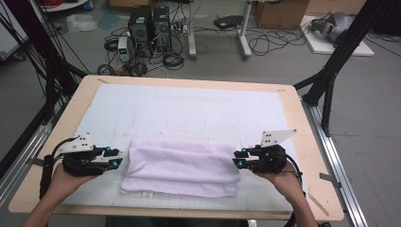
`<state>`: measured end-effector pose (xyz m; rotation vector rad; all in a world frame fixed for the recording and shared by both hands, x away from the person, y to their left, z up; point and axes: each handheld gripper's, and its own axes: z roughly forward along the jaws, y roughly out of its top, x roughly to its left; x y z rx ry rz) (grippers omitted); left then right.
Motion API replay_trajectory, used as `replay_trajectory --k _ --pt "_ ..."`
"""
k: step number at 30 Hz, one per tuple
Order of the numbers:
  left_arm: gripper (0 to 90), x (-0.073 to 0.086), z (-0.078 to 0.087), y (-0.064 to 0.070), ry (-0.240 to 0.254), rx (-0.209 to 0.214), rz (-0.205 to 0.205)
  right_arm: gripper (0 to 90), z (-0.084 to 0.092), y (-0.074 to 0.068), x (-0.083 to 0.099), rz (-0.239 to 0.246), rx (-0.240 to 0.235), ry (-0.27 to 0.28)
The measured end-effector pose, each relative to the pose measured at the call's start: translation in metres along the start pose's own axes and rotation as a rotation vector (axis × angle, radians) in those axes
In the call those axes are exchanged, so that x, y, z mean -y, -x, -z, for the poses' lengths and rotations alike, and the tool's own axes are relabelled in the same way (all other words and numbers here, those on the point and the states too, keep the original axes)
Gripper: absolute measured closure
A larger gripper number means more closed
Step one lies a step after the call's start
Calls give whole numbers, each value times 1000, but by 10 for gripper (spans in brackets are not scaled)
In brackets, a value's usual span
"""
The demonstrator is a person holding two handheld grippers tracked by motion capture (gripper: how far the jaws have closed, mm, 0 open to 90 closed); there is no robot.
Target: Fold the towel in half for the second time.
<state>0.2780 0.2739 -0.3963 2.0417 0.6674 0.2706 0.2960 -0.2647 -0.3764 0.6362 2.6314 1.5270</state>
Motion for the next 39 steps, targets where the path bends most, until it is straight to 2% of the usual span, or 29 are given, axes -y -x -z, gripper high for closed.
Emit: replay_trajectory --k 3,5,6,7,8,10,12,14,17,21,24,26,28,29,31,33,36,39 --pt "492 -2 -16 2 -8 17 16 594 -16 0 4 10 16 -41" --pt "493 -3 -25 3 -29 22 11 572 -29 0 9 12 11 -77" --pt "527 -2 -29 3 -49 27 6 560 -33 0 11 17 20 -94" --pt "612 -1 -35 3 -67 22 2 558 -37 0 13 26 34 -122" --pt "659 -1 -37 3 -79 21 5 559 -43 1 16 29 35 -132" --pt "829 2 -41 3 -90 39 2 581 -49 2 20 28 53 -148" --pt "866 5 -41 2 -97 51 9 676 -54 4 25 28 62 -167" --pt "870 7 -35 3 -88 53 19 796 -57 5 30 40 76 -188" --pt "871 10 -22 3 -67 56 29 890 -57 4 32 37 64 -196" --pt "871 12 -1 8 -41 67 32 894 -44 -9 26 69 44 -140" --pt "865 15 10 16 -36 86 17 894 -31 -22 23 91 39 -98" --pt "760 17 14 20 -49 59 6 892 -21 -30 22 106 33 -67" --pt "598 16 16 19 -41 23 17 819 -19 -32 21 114 41 -82" --pt "569 15 16 19 -34 14 21 792 -21 -32 21 123 66 -104" --pt "544 10 13 18 -17 5 18 762 -28 -28 22 125 72 -123" --pt "573 5 7 19 -12 18 4 749 -37 -22 22 134 78 -132" --pt "662 1 -8 21 -44 41 -38 728 -51 -12 23 132 81 -160" --pt "679 3 -24 23 -84 68 -60 696 -60 -7 24 143 91 -187"
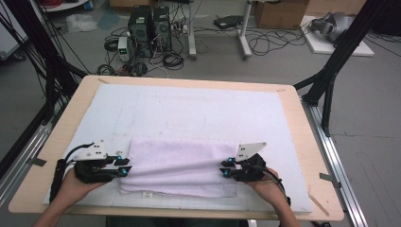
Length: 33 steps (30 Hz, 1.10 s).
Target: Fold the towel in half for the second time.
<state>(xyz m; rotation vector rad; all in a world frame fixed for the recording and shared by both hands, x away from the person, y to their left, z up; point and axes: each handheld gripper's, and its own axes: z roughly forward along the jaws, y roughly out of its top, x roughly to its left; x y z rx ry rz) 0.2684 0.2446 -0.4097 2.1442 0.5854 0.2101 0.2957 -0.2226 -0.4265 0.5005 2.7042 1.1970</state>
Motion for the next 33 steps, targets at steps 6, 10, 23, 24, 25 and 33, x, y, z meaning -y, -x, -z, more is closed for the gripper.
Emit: replay_trajectory --k 6,10,23,24,25,33 --pt "798 10 -28 2 -97 13 -29 814 -14 -1 6 -3 -20 -9" --pt "856 8 -21 1 -67 9 -21 880 -8 -5 4 0 -45 -4" --pt "650 6 8 17 -17 14 -24 713 37 -36 -2 60 -103 87" --pt "659 8 5 17 -30 18 -25 696 33 -35 0 60 -99 79" --pt "659 10 2 17 -51 16 -28 671 27 -34 2 62 -92 57" --pt "607 26 -1 18 -107 14 -49 634 9 -34 16 50 -120 0"
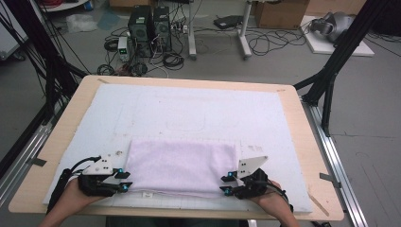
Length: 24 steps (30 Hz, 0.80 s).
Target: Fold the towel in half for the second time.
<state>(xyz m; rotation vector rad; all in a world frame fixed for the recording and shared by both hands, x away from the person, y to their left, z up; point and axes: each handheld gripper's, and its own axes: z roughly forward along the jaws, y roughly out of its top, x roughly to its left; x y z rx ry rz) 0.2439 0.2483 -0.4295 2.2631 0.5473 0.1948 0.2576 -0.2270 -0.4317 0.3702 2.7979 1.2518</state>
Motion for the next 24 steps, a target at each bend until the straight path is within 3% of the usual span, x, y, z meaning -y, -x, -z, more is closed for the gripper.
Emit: replay_trajectory --k 3,6,9,14,18,24 --pt "600 4 -1 2 5 -8 -2 640 -1 0 4 -16 7 -4" --pt "743 4 -3 5 -3 -13 -31 730 -4 -1 8 -34 5 4" --pt "845 2 -4 7 3 -20 -29 861 -4 2 6 -44 -5 14" --pt "861 -2 9 4 40 -22 -13 873 5 1 -1 -35 -5 38" --pt "862 -5 25 4 78 -24 -8 874 20 -5 -8 -22 6 98" --pt "860 6 20 10 46 -4 -3 872 19 -18 -4 -16 -25 84"
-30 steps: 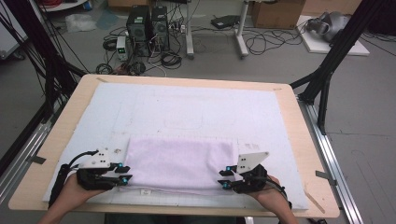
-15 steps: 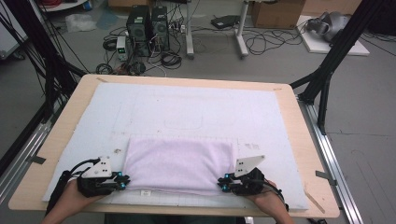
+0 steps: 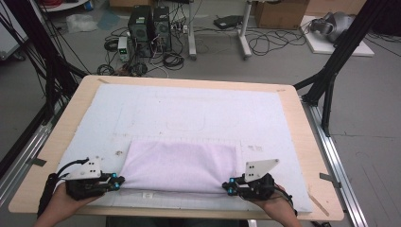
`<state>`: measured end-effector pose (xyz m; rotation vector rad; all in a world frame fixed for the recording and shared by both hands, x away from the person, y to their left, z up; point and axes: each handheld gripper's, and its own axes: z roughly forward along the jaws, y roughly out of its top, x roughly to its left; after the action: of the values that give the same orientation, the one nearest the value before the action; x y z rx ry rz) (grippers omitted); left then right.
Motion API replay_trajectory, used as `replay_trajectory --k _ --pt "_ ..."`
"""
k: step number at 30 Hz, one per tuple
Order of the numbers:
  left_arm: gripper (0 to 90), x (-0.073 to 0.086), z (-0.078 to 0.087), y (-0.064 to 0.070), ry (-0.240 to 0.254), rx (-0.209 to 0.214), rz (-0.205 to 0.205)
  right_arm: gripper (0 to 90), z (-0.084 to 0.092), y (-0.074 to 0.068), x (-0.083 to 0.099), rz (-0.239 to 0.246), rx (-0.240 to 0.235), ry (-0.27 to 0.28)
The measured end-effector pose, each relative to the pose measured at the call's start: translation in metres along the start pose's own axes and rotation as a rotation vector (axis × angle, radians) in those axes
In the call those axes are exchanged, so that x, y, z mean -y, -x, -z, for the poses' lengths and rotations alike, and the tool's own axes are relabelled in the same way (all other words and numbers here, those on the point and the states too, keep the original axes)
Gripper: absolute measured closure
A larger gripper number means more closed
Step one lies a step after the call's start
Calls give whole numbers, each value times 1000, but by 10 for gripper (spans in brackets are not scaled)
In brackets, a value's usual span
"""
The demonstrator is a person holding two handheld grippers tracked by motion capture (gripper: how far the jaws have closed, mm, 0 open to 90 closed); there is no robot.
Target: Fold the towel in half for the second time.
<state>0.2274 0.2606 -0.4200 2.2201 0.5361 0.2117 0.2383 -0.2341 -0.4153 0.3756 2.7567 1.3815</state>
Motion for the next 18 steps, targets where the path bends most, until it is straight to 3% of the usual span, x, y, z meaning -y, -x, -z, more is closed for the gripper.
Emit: replay_trajectory --k 2,4,7,12,18 --pt "825 6 -10 2 -30 17 9 856 -7 1 7 -9 -16 -33" --pt "762 7 -14 2 -26 29 11 809 -10 4 11 -28 -28 -42" --pt "693 3 -11 -1 -2 18 16 742 -3 9 6 -48 -19 4" --pt "640 -7 -7 -12 41 -20 22 671 3 25 -5 -62 57 60" --pt "613 -14 -14 -28 66 -60 40 615 -4 45 -10 -82 116 44"
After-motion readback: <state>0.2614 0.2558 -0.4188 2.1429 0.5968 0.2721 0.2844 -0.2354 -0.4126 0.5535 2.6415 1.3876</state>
